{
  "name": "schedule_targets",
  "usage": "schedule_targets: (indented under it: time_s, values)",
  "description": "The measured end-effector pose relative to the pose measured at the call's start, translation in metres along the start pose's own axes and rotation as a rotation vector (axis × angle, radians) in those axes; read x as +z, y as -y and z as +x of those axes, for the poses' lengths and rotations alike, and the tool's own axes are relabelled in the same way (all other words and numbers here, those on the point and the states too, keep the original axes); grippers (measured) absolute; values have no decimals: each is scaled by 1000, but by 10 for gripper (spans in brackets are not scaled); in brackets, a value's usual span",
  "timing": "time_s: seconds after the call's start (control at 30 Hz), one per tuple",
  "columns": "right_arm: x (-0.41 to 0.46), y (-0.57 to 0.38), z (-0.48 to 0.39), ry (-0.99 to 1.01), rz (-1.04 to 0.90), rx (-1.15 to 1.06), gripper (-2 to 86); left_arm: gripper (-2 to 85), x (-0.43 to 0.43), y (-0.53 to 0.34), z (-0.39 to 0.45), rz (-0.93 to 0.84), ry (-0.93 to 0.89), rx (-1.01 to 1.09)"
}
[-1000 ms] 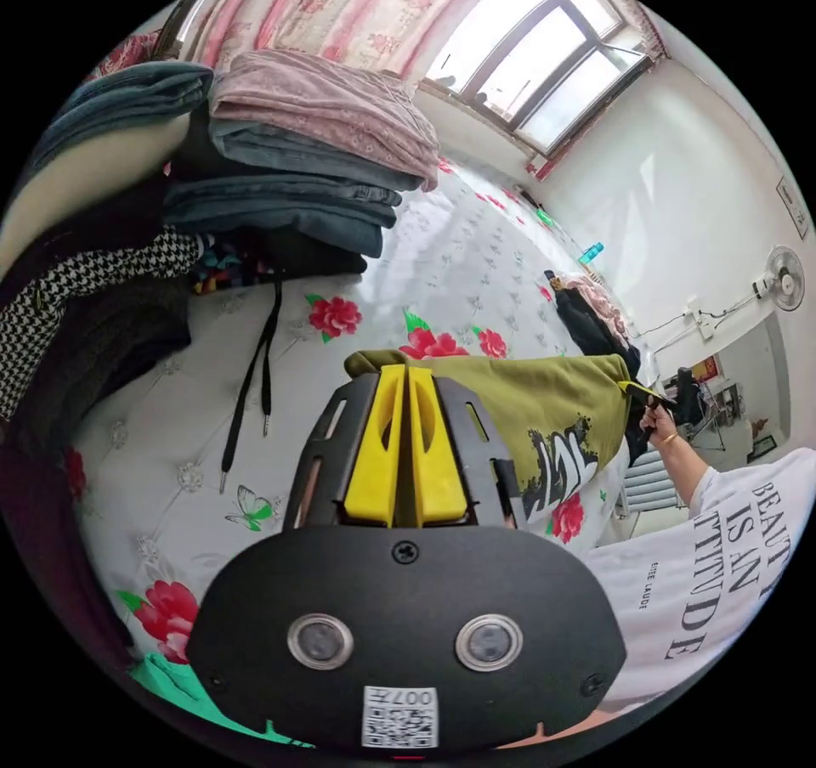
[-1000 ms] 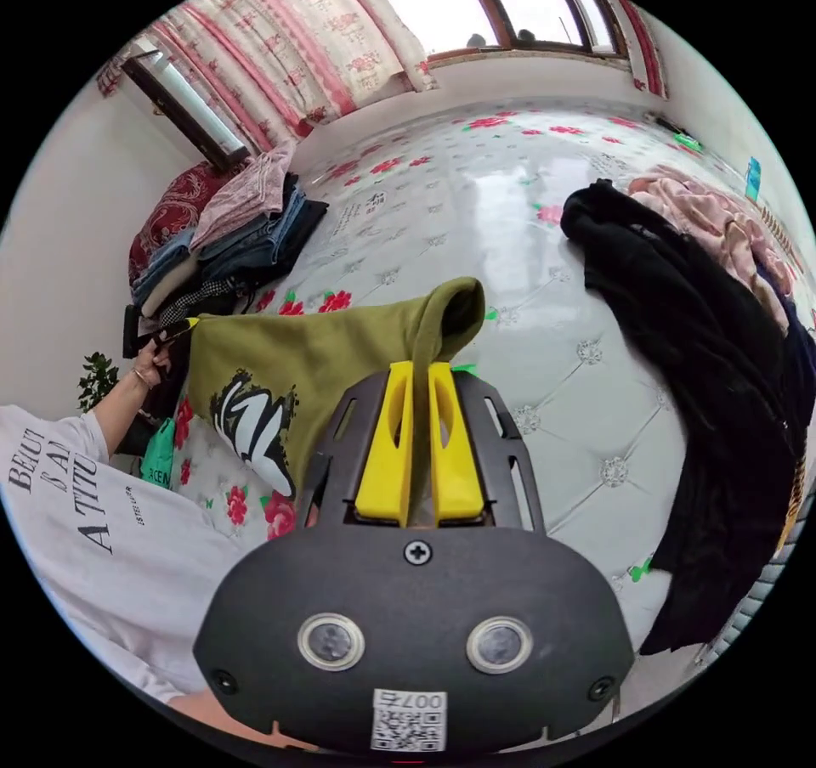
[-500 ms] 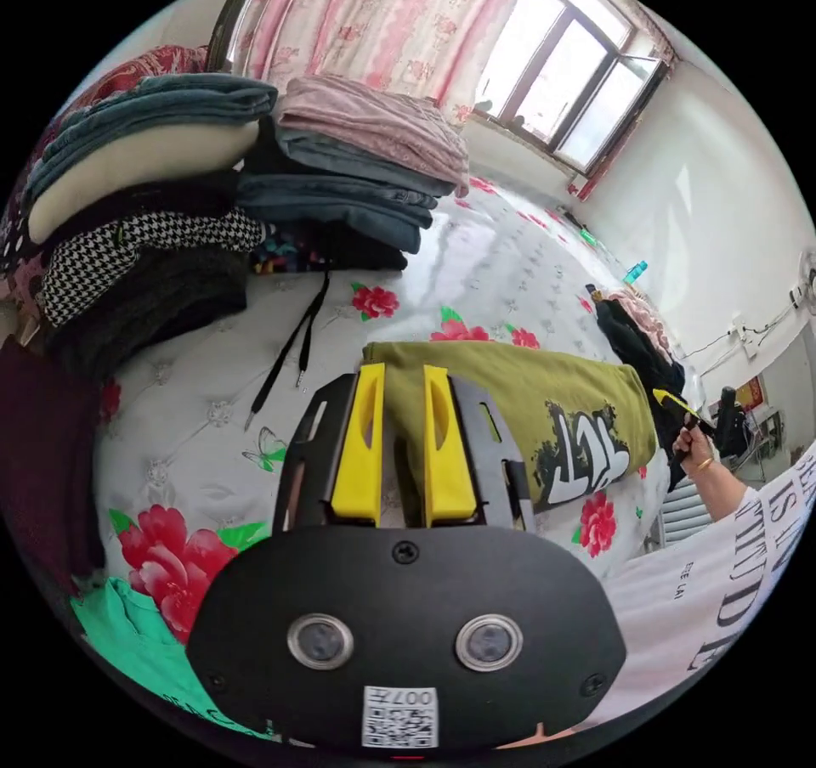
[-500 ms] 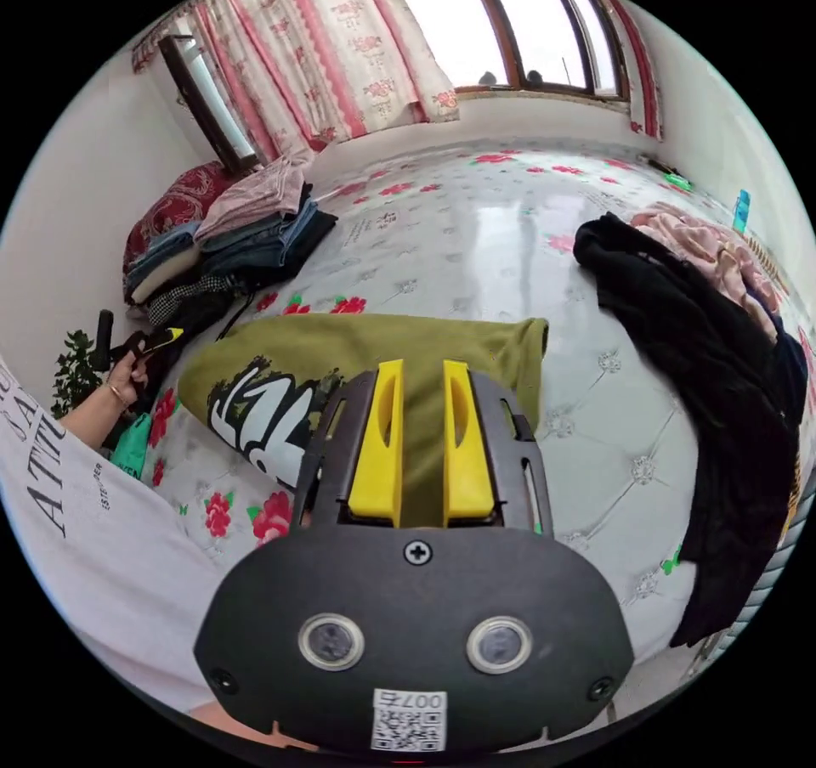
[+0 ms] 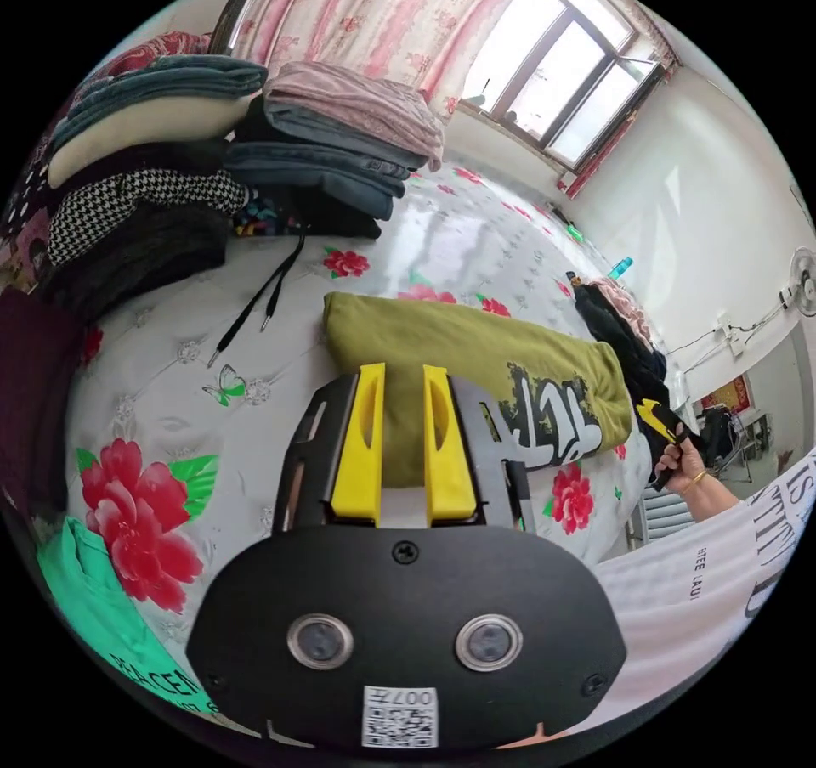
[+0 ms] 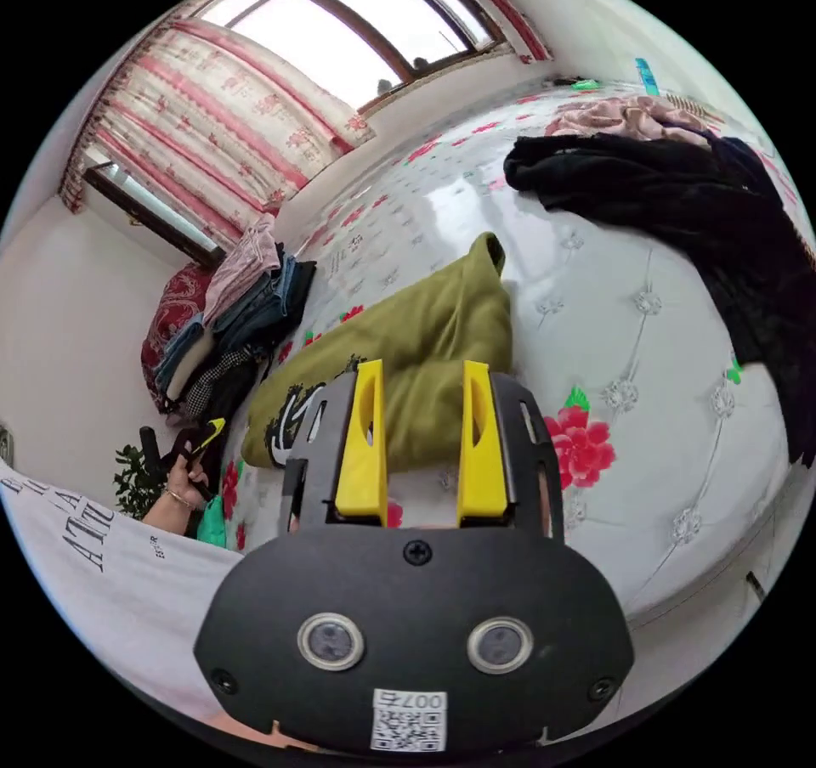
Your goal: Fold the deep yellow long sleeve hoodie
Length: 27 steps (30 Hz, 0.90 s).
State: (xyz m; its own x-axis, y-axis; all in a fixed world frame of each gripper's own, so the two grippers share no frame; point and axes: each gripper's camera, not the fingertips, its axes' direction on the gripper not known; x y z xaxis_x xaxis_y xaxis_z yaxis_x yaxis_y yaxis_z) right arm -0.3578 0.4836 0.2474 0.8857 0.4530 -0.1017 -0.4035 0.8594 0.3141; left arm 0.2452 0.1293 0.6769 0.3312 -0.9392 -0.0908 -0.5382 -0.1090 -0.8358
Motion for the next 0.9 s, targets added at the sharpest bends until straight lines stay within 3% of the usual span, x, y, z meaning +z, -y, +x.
schedule_targets:
  time_s: [0.13,0.27,0.37,0.5,0.7,0.9]
  values:
    - [-23,-77,87,-13,-5,321,119,83,7,-14,43,-24,-94,46]
    - [2,-115,126,106,27,477,124,79,60,-23,88,-153,-145,130]
    - [30,-119,131,132,49,524,116,68,112,-28,96,-298,-107,140]
    - [42,-120,124,148,39,628,100,17,128,-27,90,-303,10,186]
    - [26,-39,-78,75,15,35,87,-6,124,-17,75,-288,-9,131]
    - [98,-50,-385,224,-69,-732,76,-2,109,-6,52,-270,-75,59]
